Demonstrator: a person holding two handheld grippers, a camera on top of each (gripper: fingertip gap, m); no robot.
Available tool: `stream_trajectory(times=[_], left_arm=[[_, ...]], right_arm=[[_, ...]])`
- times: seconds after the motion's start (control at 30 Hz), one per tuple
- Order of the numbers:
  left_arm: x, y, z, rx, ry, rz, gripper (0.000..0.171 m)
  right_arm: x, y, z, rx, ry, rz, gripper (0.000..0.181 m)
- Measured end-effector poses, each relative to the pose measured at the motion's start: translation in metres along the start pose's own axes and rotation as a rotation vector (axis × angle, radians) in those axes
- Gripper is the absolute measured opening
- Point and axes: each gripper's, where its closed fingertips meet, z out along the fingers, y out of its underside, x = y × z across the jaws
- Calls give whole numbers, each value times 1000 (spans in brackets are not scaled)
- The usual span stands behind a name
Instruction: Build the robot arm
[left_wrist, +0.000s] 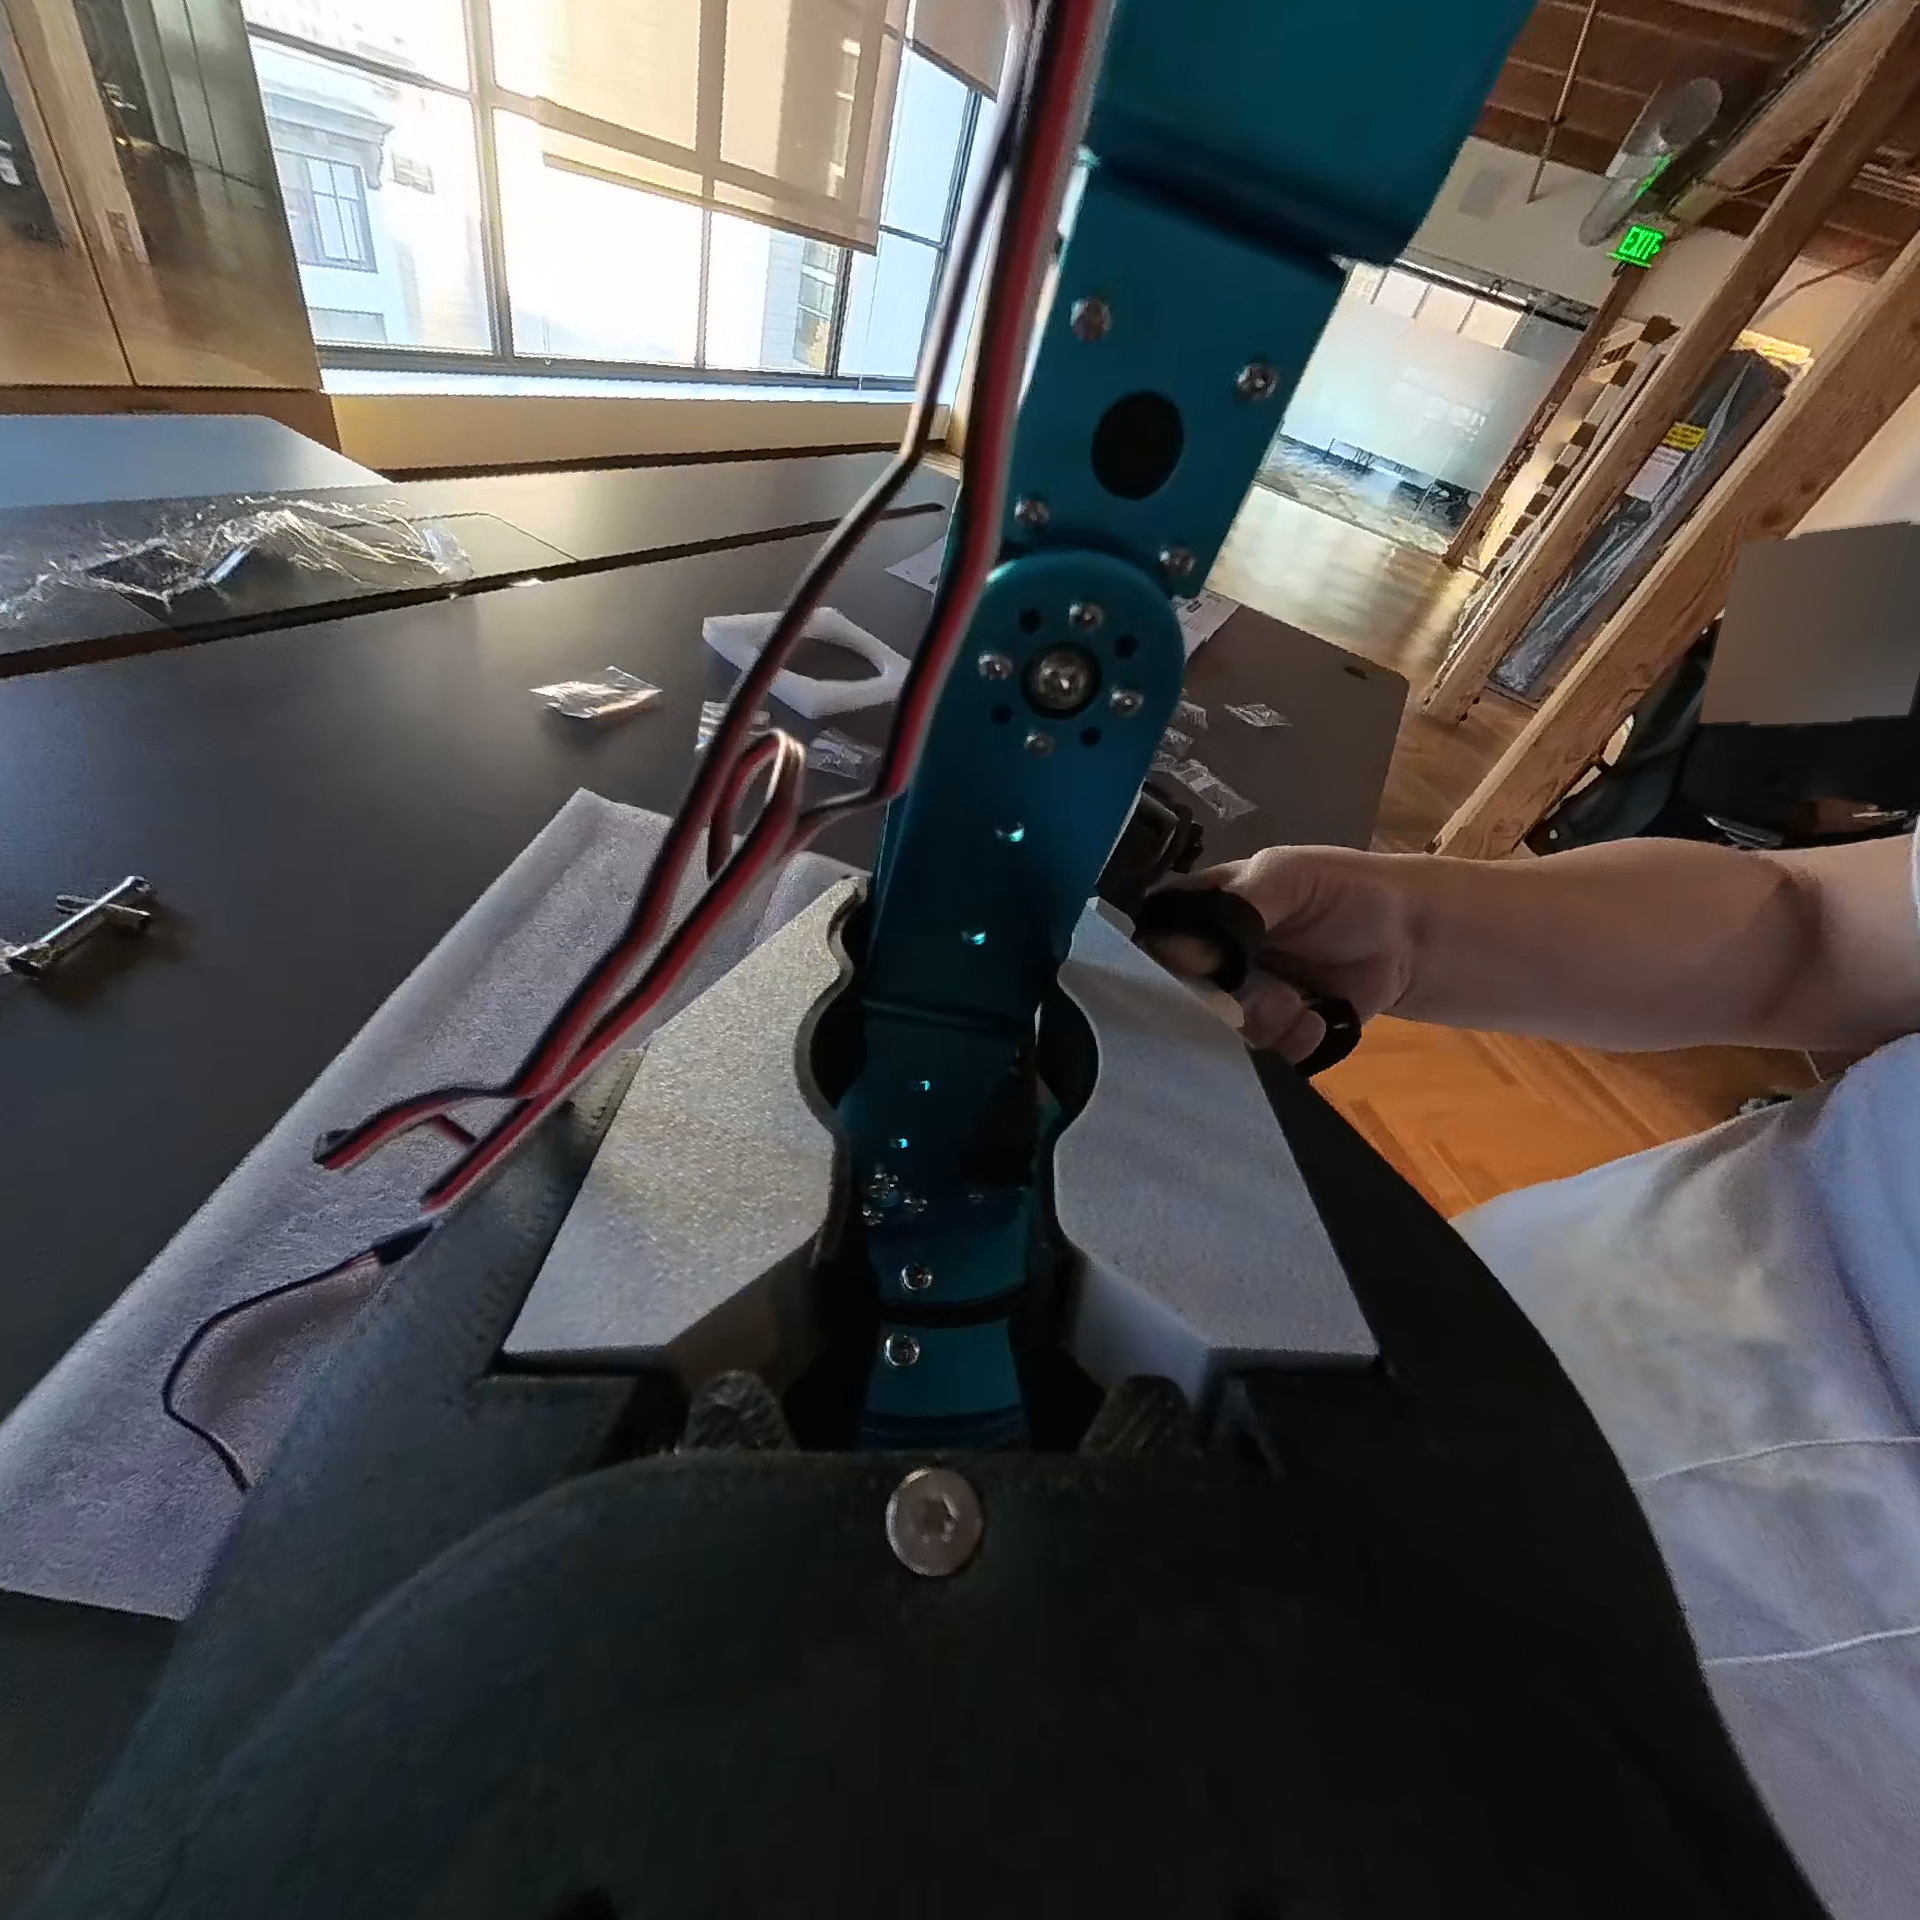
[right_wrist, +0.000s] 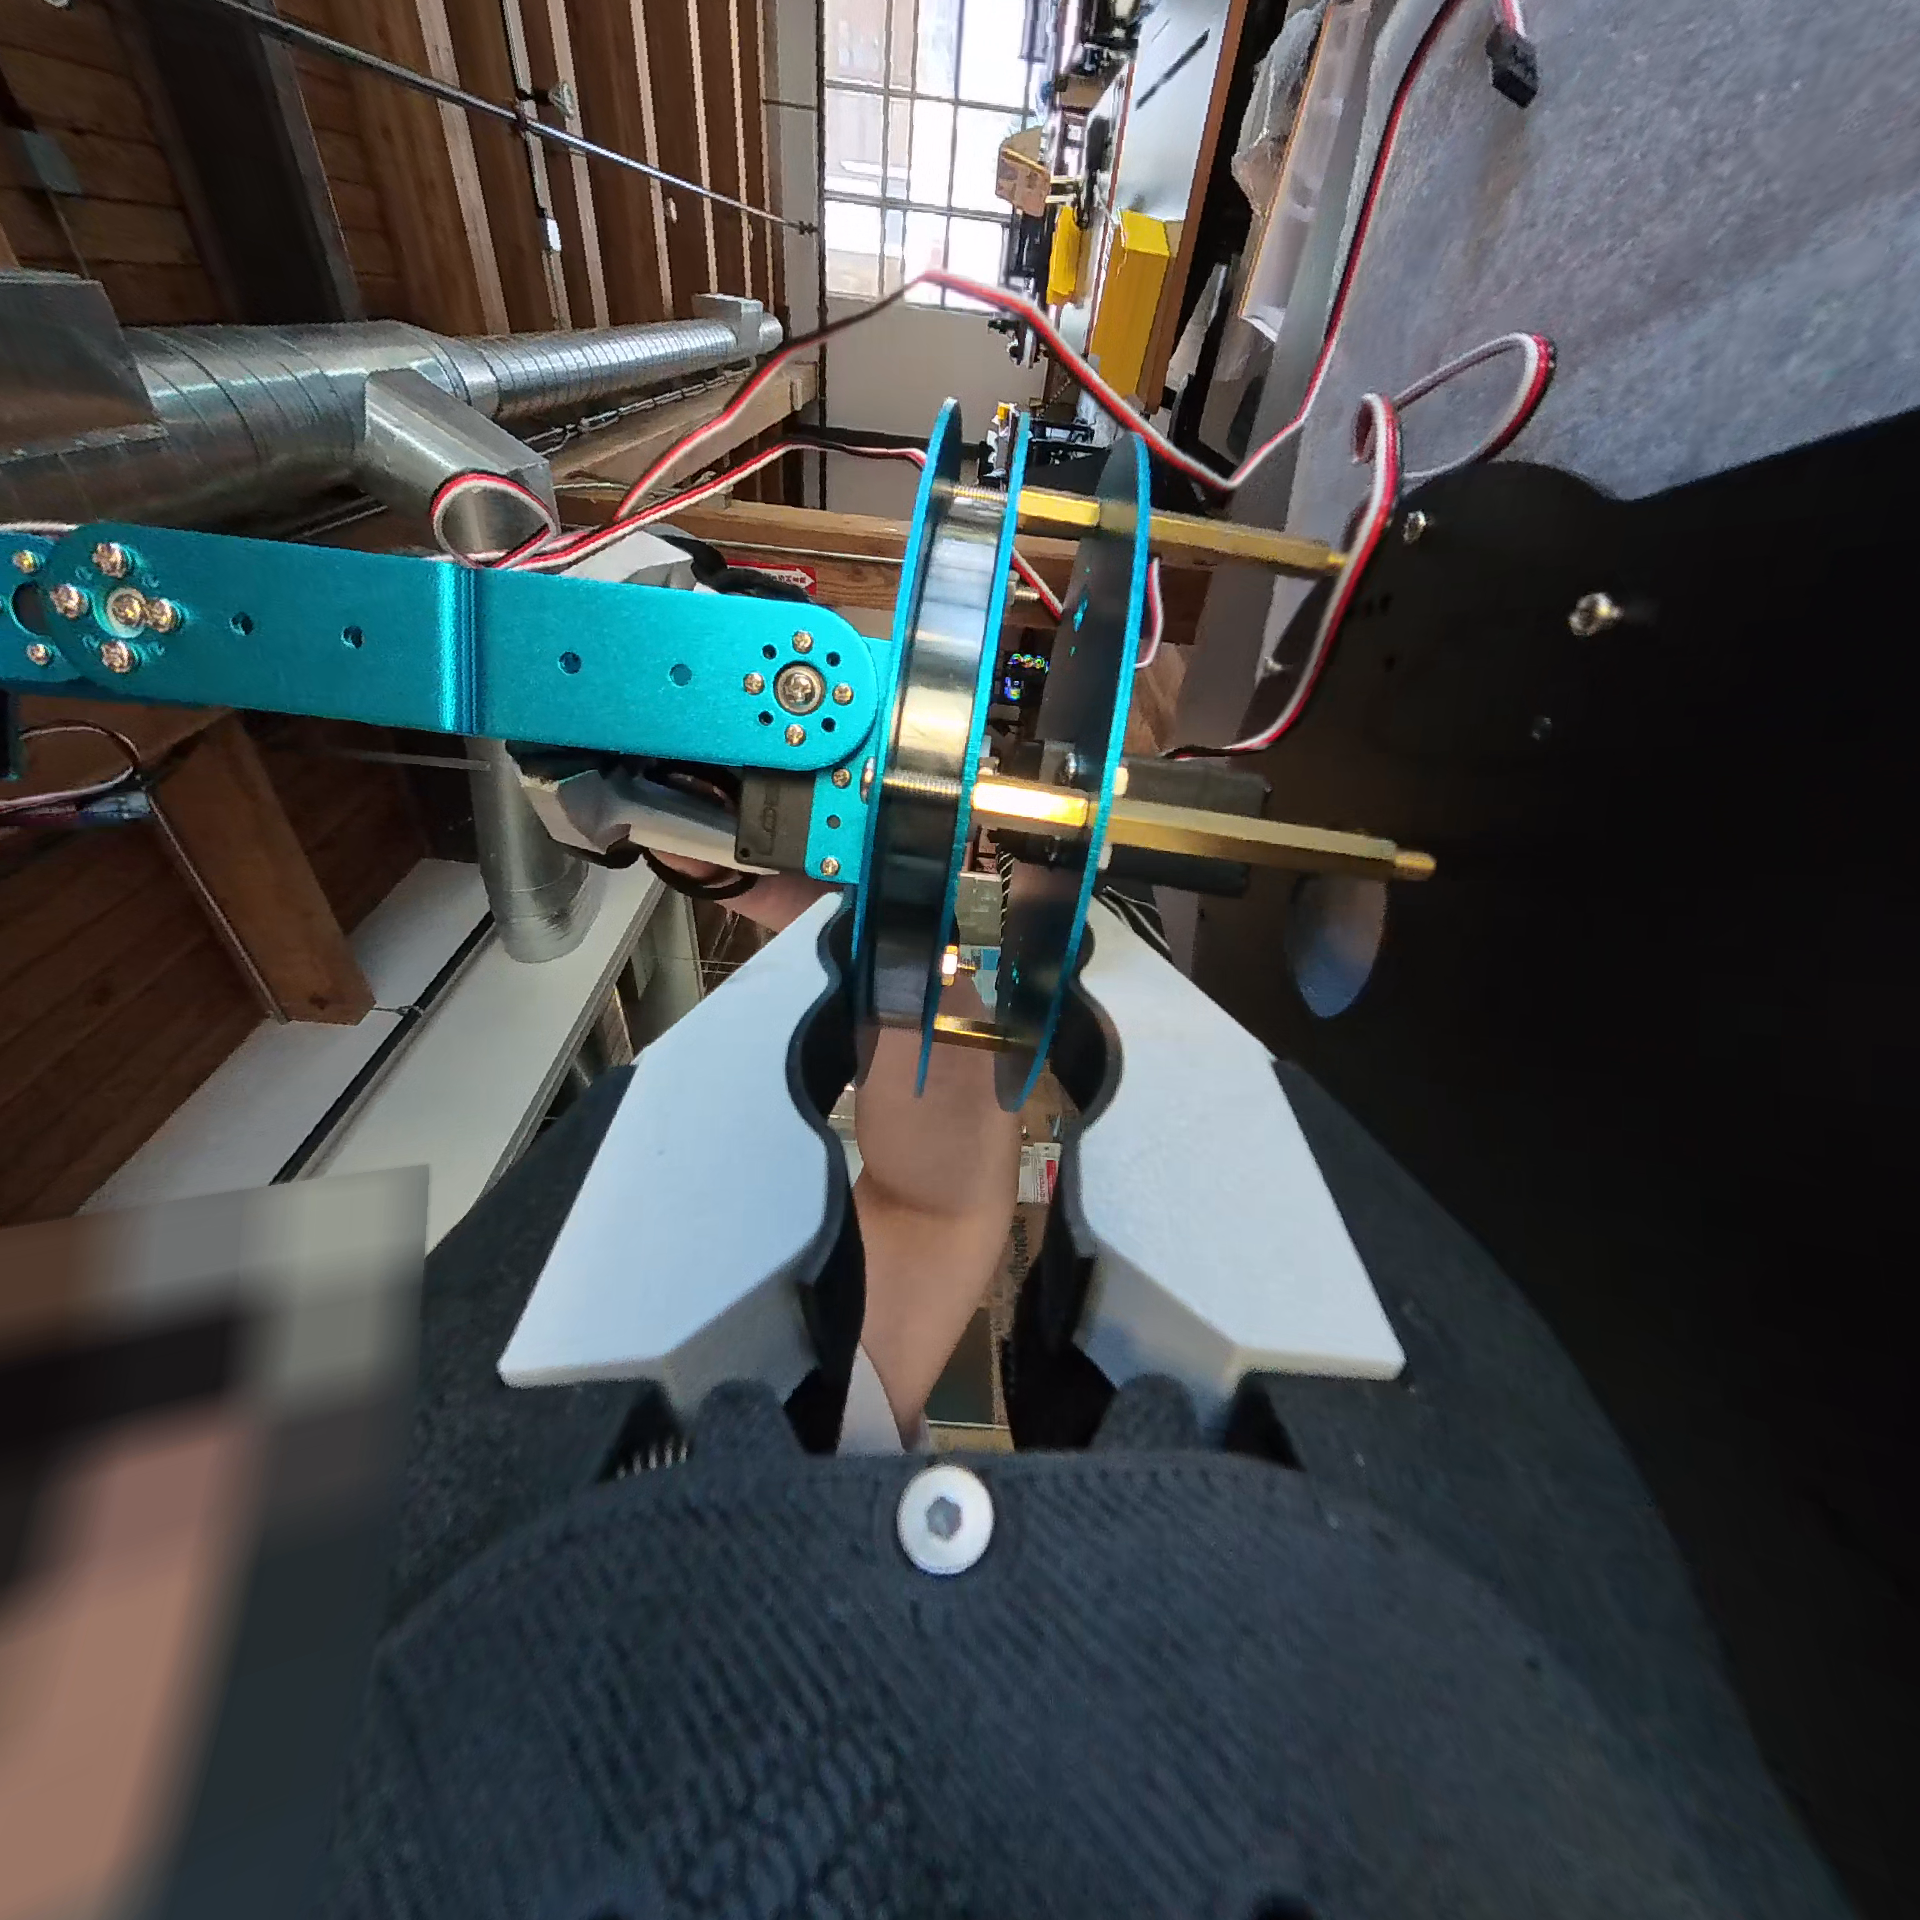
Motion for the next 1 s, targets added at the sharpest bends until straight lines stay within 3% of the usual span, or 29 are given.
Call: stream_trajectory(times=[1.0], left_arm=[[21, 22, 1, -45, 37, 61, 27]], right_arm=[[14, 22, -5, 19, -30, -34, 32]])
